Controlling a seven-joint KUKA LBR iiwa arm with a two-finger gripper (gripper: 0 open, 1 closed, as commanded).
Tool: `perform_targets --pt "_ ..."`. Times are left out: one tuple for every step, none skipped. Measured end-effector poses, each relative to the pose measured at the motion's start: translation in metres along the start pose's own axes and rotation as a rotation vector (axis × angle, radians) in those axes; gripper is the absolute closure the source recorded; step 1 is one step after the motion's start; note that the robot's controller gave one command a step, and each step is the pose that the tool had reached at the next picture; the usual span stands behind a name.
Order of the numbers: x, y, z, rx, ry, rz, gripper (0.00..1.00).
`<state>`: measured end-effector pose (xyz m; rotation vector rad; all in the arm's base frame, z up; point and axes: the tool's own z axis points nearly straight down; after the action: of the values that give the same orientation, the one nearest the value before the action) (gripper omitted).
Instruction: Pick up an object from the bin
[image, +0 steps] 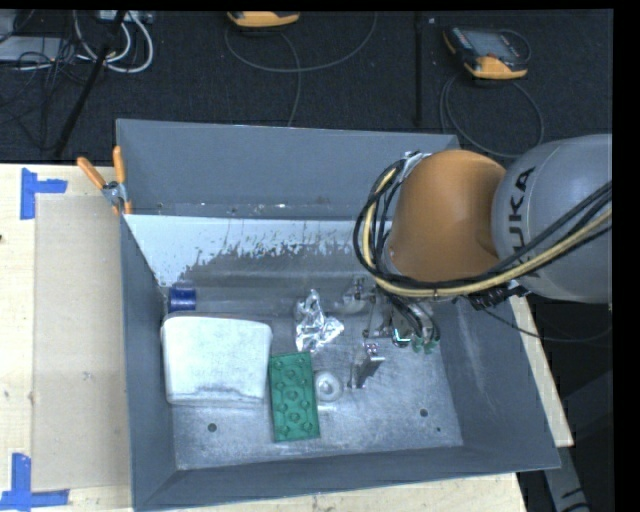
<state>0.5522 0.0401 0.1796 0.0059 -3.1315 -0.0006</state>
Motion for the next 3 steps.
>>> perform_targets --pt "0.049 -0.046 0.106 0.000 -0.018 -0.169 0.00" --pt "0.052 0.035 0.048 0.000 -0.013 -0.351 0.00" --pt "0.068 0.023 0.095 0.000 -0.062 -0.513 0.00"
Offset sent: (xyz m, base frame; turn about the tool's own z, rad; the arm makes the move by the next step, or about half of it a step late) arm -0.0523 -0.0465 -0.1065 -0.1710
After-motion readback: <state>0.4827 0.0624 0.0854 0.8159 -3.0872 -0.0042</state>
